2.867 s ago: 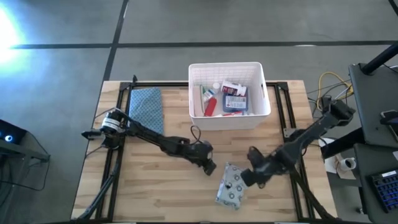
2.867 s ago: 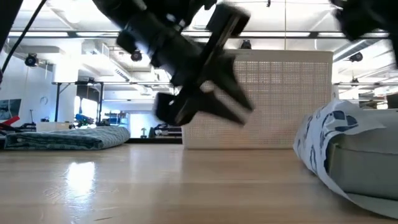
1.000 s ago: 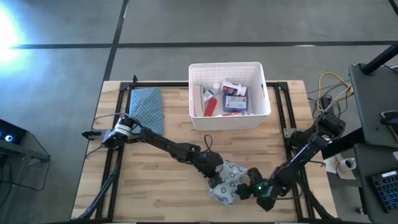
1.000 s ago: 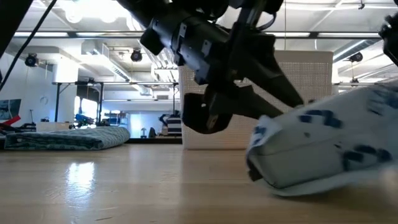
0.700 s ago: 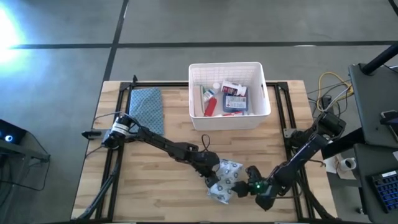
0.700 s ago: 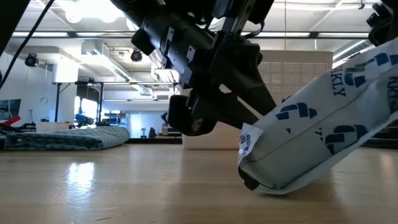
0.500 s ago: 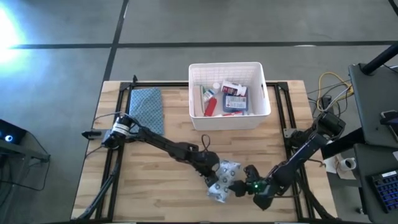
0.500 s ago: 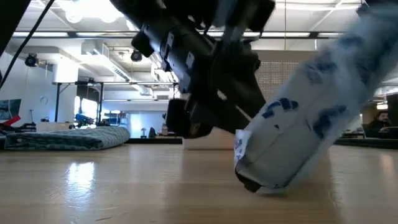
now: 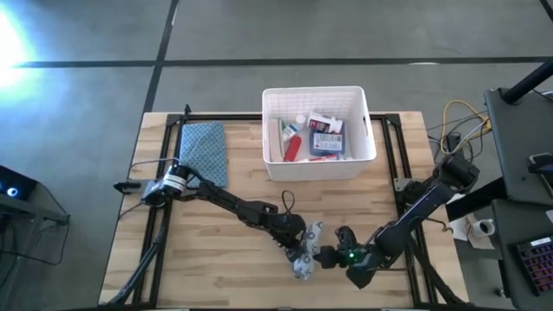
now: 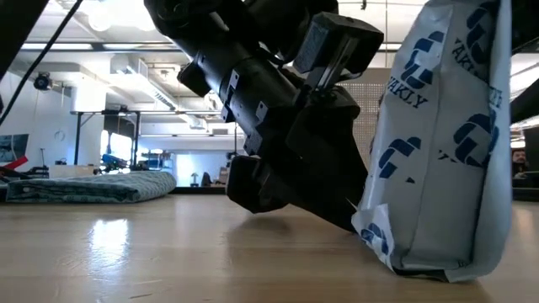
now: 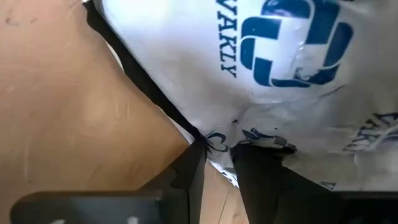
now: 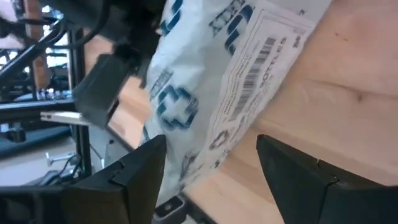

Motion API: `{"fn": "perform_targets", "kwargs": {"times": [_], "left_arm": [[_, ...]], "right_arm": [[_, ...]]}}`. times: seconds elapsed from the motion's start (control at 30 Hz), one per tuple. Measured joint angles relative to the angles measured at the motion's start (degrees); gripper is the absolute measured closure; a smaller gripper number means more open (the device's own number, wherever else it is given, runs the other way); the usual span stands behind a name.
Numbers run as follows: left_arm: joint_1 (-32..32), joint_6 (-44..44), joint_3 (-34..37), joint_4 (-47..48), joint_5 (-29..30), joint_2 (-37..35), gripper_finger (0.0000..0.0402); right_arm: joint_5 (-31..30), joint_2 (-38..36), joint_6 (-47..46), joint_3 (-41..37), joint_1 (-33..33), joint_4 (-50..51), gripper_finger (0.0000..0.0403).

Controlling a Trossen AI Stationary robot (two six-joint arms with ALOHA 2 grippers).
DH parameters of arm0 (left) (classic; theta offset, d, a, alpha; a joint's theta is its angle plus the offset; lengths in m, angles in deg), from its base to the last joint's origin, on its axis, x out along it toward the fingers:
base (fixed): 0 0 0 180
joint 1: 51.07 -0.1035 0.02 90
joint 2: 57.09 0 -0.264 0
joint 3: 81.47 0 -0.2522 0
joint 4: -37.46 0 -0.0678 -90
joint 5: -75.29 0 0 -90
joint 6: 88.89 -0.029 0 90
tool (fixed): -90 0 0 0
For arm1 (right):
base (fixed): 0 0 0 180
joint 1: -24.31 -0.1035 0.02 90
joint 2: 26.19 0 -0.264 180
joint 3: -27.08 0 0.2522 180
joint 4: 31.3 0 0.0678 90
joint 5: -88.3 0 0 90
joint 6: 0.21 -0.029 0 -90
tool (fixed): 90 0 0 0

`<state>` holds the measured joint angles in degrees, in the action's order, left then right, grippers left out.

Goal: Pick & place medical supplies in basket/bin
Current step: Put the white mailer bag into the white bin

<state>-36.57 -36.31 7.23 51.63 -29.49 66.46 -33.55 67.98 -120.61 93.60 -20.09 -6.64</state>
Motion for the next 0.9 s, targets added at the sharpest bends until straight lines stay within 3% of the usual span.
{"fn": "perform_targets", "kwargs": {"times": [0.1,0.3,0.43,0.9], "left_arm": [[0.02,0.00,0.00,0.00,0.03,0.00,0.0328],[0.00,-0.02,0.04,-0.28,-0.01,0.00,0.0328],[0.00,-0.30,0.04,-0.31,0.05,0.00,0.0328],[0.23,-0.42,0.09,-0.68,1.07,-0.14,0.0328]], "right_arm": [[0.17,-1.30,0.97,1.70,0.02,1.57,0.0158],[2.75,-2.51,-0.94,7.27,0.57,20.03,0.0158],[4.89,-2.30,-0.89,11.53,2.82,27.23,0.0158],[14.99,-0.62,10.83,13.90,13.86,28.25,0.0158]]}}
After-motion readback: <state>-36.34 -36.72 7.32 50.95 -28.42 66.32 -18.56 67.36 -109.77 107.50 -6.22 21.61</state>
